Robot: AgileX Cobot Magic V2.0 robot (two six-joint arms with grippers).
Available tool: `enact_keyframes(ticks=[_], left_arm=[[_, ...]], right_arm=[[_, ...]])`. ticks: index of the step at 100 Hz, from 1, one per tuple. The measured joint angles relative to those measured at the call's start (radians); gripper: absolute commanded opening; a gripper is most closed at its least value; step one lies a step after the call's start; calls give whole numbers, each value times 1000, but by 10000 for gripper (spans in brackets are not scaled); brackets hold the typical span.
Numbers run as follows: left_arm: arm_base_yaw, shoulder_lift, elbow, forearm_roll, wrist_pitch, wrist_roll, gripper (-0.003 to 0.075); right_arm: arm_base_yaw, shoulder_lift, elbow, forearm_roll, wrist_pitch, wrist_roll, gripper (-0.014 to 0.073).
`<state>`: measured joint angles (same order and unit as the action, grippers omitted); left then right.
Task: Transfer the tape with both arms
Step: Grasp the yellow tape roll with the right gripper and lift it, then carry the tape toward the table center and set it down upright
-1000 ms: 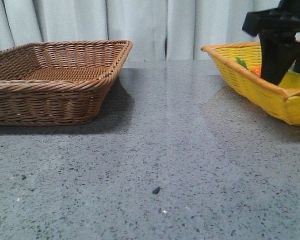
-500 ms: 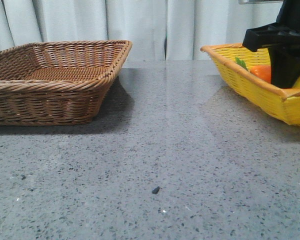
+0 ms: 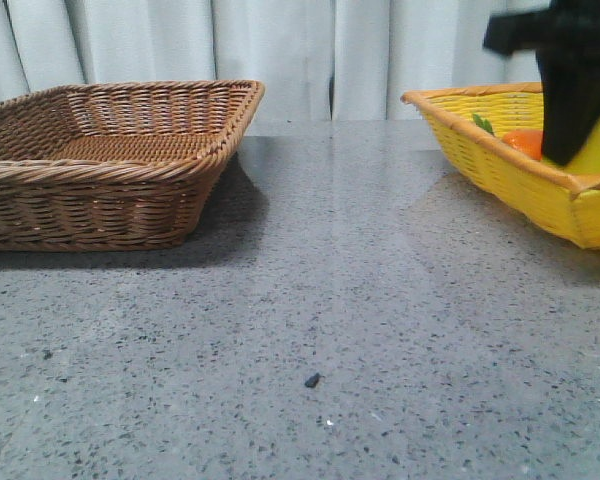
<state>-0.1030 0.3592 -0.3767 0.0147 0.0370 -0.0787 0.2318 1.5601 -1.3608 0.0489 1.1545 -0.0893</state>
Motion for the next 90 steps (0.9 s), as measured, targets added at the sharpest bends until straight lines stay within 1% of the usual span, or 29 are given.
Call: enact_keyframes(ticks=[9,17,25,35,51,73,82,90], left_arm=[[0,0,0,-4,0,0,-21],[0,0,0,-4,0,0,-21],[0,0,0,-6,0,0,-21],[0,0,0,-6,0,0,-21],[0,0,0,-6,0,0,-21],[0,0,-2,-8,0,0,-21],[0,0,-1,-8,0,0,-21],[0,0,-1,-8,0,0,-21]], right_arm=[[0,0,-107,9,68,0,57],[0,0,-203,42,85,0,57],[1,0,-294,109,90,0,57],[26,0,-356,186,92,0,57],[135,14,-374,226,104,0,57],[302,114,-373,231,109,0,57],[342,160,-373,204,109,0,57],[355,193,-373,170,109,0,57]])
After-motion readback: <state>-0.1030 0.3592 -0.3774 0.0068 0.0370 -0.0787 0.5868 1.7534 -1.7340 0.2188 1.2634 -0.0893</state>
